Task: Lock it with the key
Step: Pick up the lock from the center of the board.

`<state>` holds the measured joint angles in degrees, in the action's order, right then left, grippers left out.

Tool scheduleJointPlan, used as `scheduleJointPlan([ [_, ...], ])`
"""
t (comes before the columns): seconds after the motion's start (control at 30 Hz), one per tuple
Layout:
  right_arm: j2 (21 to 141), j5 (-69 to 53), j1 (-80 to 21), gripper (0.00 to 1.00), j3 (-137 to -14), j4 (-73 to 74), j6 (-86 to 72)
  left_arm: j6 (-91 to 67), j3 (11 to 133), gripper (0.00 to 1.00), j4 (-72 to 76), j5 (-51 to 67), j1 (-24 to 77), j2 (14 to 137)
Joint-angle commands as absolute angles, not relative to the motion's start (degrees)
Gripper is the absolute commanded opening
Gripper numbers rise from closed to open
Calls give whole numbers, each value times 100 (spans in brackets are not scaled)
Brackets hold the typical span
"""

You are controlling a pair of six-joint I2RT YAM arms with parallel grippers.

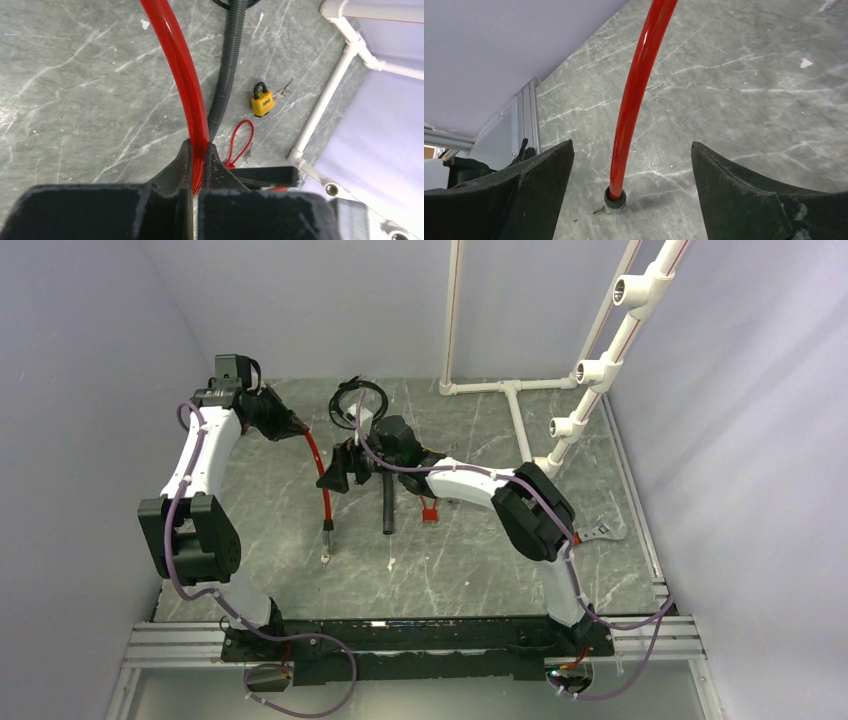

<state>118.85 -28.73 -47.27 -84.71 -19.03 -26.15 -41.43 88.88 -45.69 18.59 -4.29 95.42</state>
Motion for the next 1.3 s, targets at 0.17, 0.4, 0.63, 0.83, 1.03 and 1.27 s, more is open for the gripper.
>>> scheduleJointPlan([
  [0.17,12425,-3455,-4852,70,-8940,-2502,-2489,-4444,8904,0,-4320,2752,-528,9019],
  [0.4,12415,-3608,-4844,3,-9068,-2503,-2881,-4356,8874,0,-4418,3144,-688,8865],
  [0.63,11969,-4334,-4687,0,-8874,-3341,-3546,-3393,8482,96,-3776,4693,-1268,8380],
  [0.83,11481,-5051,-4435,0,-8502,-4053,-3941,-1023,8356,100,-3630,5880,-1890,7624],
  [1.03,11090,-5814,-4146,0,-8202,-5053,-4872,2397,8220,99,-4838,7156,-2227,7232],
  [1.27,10701,-6429,-4069,0,-7902,-5843,-5345,5126,7810,93,-5771,8182,-2219,6777],
])
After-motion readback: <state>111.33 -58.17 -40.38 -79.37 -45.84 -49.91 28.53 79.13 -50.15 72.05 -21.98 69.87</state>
